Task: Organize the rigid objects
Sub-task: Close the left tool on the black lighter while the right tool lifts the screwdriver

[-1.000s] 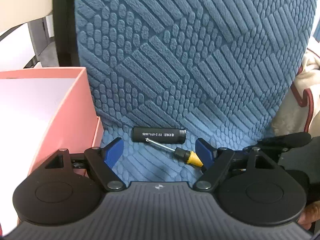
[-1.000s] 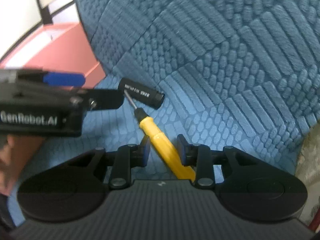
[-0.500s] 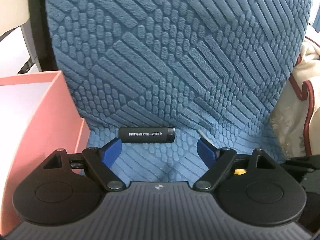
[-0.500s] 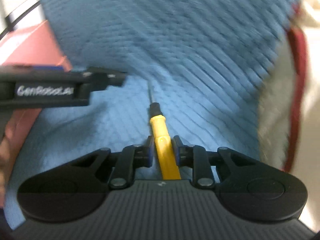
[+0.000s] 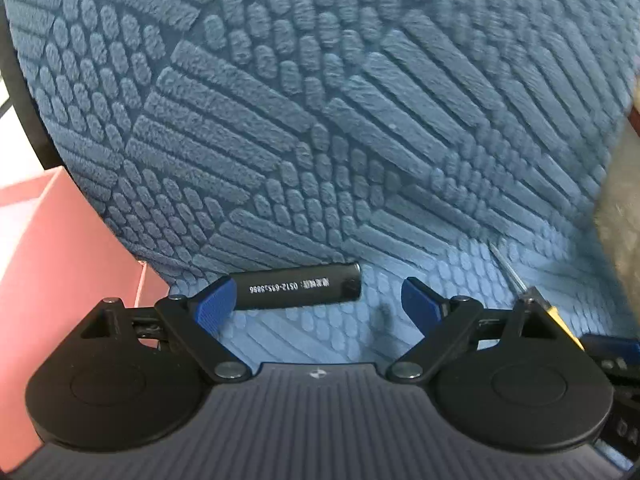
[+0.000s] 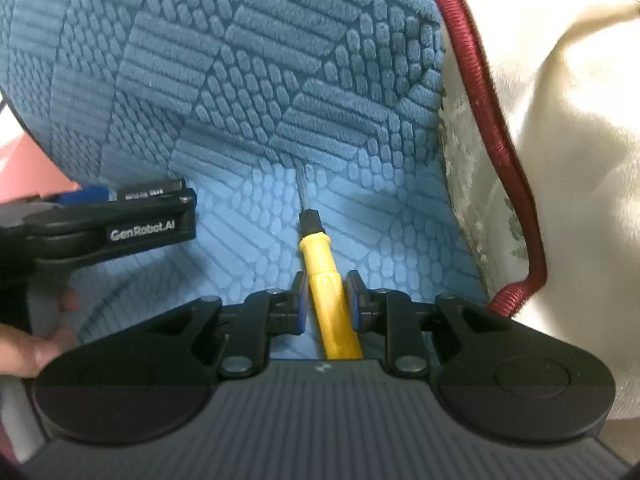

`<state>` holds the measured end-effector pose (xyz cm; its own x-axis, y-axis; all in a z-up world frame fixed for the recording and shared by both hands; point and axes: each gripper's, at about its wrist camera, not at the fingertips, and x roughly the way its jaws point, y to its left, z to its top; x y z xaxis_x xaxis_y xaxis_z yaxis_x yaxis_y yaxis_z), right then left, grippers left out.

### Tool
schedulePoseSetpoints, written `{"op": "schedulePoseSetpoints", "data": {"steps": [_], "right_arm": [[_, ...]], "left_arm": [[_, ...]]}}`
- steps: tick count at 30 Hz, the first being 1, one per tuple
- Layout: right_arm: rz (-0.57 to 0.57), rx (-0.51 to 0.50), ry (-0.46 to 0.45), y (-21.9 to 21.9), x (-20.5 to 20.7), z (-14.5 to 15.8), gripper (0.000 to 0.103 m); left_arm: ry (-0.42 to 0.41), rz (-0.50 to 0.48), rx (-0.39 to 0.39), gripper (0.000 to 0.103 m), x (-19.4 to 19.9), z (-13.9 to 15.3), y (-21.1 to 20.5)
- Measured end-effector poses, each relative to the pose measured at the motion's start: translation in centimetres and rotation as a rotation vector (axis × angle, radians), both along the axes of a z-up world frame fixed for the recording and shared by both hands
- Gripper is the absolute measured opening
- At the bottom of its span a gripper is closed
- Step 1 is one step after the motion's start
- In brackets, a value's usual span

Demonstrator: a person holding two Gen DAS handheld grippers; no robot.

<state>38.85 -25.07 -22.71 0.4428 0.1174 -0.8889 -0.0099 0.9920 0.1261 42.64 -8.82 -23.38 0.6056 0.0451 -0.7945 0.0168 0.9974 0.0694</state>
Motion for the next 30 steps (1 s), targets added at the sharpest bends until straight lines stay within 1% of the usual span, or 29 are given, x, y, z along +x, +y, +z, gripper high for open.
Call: {"op": "schedulePoseSetpoints", "data": {"steps": [2, 6, 9, 12, 14, 17, 20, 23, 27, 30], "right_arm": [[-0.016, 0.028, 0.012, -0.6, 0.0, 0.0, 0.024], [-0.05, 0.103, 0.039, -1.6, 0.4, -0.4, 0.025], [-0.061, 0.127, 0.039, -2.2, 0.5, -0.4, 0.025], [-0.059, 0.148, 0.039, -3.2, 0.5, -0.3, 0.026], [-0.05, 0.143, 0.037, -3.7, 0.7, -0.4, 0.026], [-0.004, 0.135, 0.036, -4.0, 1.0, -0.5, 0.027], [0.022, 0.114, 0.032, -3.5, 1.2, -0.6, 0.027], [0.066, 0.074, 0.021, -2.9, 1.2, -0.4, 0.027], [0.097, 0.059, 0.003, -2.5, 1.8, -0.7, 0.027], [0.135, 0.034, -0.026, -1.8, 2.2, -1.0, 0.028]], "left_arm": [[0.004, 0.011, 0.0, 0.092, 0.6, -0.1, 0.1], [0.022, 0.023, 0.032, 0.092, 1.7, -0.9, 0.0], [0.042, 0.023, 0.049, 0.092, 2.3, -2.0, -0.1], [0.038, 0.029, 0.017, 0.093, 2.5, -2.4, 0.4], [0.03, 0.045, -0.007, 0.093, 2.7, -2.7, 1.0], [0.028, 0.059, -0.058, 0.092, 2.9, -3.0, 1.9], [0.019, 0.049, -0.076, 0.088, 2.7, -3.2, 2.6], [0.019, 0.04, -0.057, 0.086, 2.3, -3.0, 3.8], [0.015, 0.003, -0.021, 0.086, 0.8, -2.4, 3.5], [0.027, -0.012, -0.034, 0.086, -0.4, -1.8, 3.2]]}}
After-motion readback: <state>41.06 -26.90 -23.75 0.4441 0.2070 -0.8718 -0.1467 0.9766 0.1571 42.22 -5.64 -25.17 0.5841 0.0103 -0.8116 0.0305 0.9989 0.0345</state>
